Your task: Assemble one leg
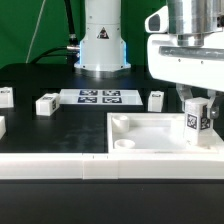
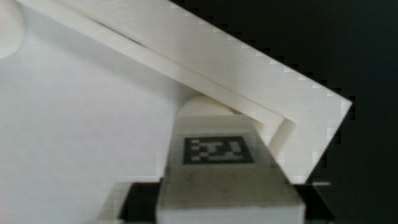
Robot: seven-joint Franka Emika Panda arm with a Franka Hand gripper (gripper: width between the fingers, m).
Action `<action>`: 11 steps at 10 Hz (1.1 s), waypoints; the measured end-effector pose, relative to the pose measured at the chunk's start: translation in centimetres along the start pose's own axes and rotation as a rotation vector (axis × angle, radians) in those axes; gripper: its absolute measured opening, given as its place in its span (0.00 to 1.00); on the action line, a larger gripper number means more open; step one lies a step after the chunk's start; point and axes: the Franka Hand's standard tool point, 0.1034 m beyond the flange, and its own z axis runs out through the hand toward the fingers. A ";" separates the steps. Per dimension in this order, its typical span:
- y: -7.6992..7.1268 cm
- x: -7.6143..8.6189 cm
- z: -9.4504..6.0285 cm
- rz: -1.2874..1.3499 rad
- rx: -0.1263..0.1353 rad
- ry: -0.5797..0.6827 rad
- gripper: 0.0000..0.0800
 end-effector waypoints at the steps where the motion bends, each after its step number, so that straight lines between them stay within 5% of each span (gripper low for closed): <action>1: 0.0 0.0 0.0 0.082 0.002 -0.005 0.37; 2: 0.0 0.0 0.0 0.039 0.002 -0.005 0.37; 3: 0.0 -0.1 0.0 -0.010 -0.001 -0.007 0.66; 4: -0.2 -0.1 -0.1 -0.056 -0.001 -0.009 0.66; 5: -0.4 -0.1 -0.1 -0.149 0.001 -0.008 0.79; 11: -0.4 0.3 0.0 -0.904 -0.033 -0.004 0.81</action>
Offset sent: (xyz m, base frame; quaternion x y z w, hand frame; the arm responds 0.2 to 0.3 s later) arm 0.0077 0.0028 0.0014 -0.0223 -0.0019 -0.1158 0.9930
